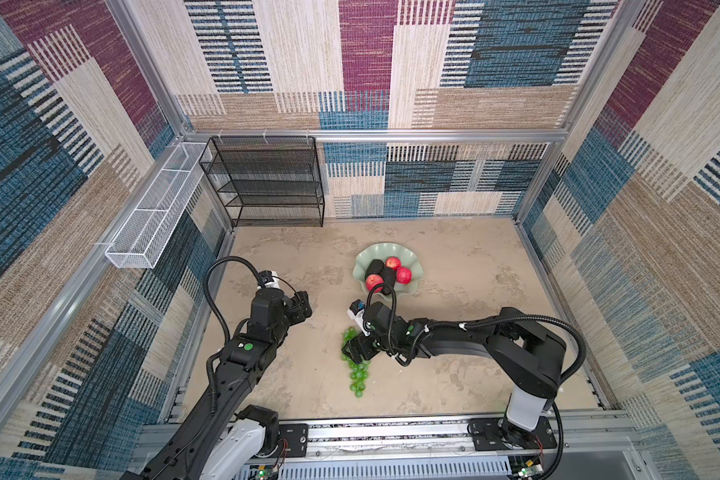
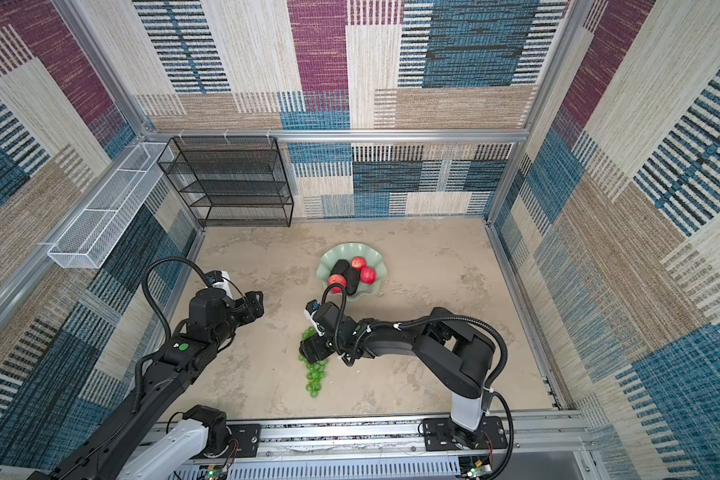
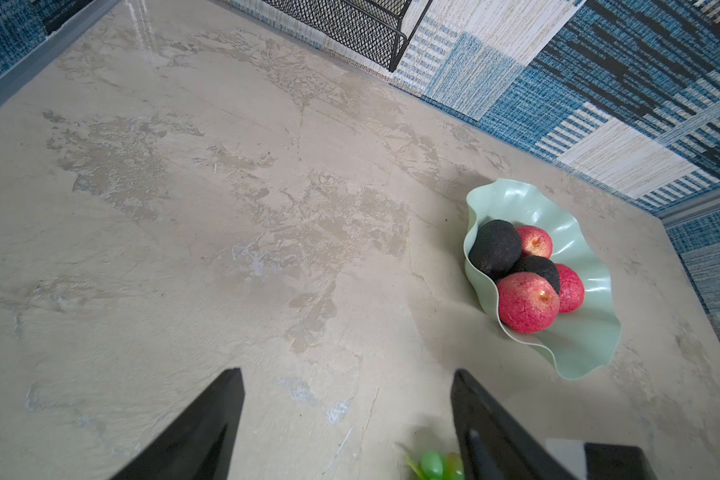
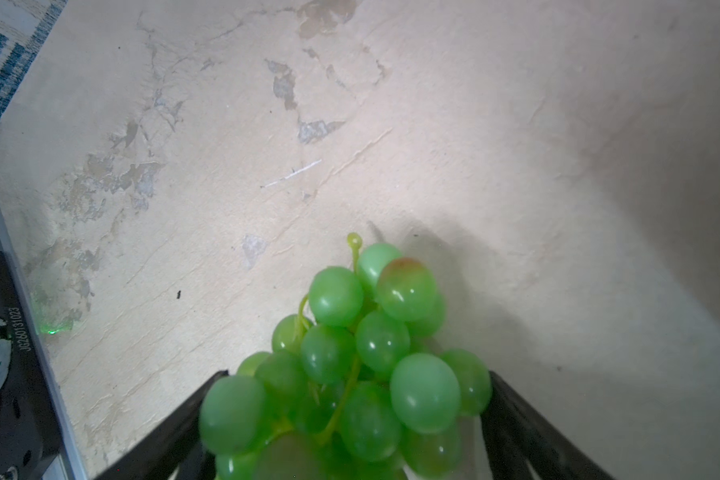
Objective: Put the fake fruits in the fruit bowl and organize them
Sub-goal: 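Lower the right gripper onto the green grapes and grasp the bunch, then lift the green grapes with the right gripper into the bowl and release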
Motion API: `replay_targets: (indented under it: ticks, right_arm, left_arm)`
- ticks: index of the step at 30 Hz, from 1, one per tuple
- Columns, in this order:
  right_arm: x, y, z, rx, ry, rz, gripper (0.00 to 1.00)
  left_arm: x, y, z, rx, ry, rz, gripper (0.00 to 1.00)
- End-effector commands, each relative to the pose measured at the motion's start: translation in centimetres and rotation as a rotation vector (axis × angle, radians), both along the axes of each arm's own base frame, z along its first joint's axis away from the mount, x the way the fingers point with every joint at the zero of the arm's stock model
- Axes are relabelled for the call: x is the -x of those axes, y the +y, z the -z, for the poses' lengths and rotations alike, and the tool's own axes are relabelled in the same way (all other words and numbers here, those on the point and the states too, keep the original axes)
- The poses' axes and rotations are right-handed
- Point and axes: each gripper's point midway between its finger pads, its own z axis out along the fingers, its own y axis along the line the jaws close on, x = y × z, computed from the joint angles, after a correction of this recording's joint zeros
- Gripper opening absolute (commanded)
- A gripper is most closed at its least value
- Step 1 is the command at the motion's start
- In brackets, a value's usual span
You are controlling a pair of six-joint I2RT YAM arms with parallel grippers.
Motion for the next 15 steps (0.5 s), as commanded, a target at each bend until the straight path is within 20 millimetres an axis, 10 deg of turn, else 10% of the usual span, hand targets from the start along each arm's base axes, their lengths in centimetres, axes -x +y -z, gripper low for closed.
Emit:
replay_targets:
  ticks: [1, 9, 15]
  right_arm:
    - [0.3, 0.1, 0.9, 0.031, 0.028, -0.02, 0.84]
    - [0.0, 0.6, 1.5, 0.05, 0.03, -0.023, 0.51]
    - [-1.5, 0.3, -2.6, -0.046, -0.034, 0.025, 0.4]
  left_arm:
    - [-0.3, 0.0, -0.6, 0.006, -0.022, -0.006, 0.82]
    - [-0.4, 0.2, -0.4, 0.003, -0.02, -0.01, 0.82]
    - [-0.5, 0.3, -0.6, 0.0, -0.023, -0.012, 0.82]
